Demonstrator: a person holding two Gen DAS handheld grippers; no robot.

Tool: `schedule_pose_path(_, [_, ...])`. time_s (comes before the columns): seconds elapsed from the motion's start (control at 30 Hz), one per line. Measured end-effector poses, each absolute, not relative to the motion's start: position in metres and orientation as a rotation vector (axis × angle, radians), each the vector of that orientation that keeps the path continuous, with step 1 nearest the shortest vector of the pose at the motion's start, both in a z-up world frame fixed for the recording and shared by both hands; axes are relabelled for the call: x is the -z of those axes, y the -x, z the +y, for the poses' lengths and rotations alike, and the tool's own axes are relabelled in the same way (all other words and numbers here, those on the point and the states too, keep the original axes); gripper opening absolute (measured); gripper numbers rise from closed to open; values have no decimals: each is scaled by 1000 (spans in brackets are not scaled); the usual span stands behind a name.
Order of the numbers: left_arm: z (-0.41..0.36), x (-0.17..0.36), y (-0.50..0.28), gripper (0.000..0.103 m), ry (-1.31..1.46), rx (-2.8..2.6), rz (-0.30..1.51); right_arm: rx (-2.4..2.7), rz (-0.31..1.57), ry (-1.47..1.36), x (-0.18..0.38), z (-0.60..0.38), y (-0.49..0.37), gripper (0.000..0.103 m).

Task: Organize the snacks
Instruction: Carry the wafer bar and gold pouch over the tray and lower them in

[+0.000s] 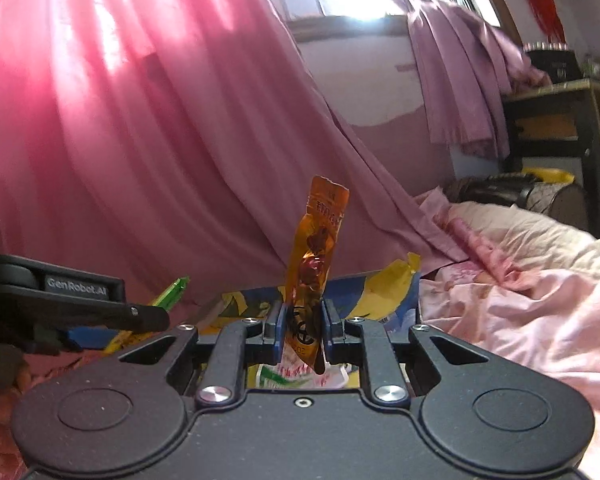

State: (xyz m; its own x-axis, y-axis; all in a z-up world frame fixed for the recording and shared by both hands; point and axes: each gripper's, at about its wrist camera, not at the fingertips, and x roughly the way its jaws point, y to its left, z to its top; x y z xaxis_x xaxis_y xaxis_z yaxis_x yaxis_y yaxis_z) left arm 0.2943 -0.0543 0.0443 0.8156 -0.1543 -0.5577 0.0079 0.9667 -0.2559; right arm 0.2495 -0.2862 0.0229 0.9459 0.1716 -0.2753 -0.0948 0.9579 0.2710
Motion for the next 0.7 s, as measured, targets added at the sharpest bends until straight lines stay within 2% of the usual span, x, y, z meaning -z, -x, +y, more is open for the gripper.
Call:
schedule_pose_path(0.37, [-76, 3, -378, 53, 213, 33, 684, -225, 483, -345, 27, -291, -330, 20])
schedule_pose_path(0.7, [-79, 30, -398, 53, 178, 6, 726, -241, 541, -376, 47, -287, -356, 21])
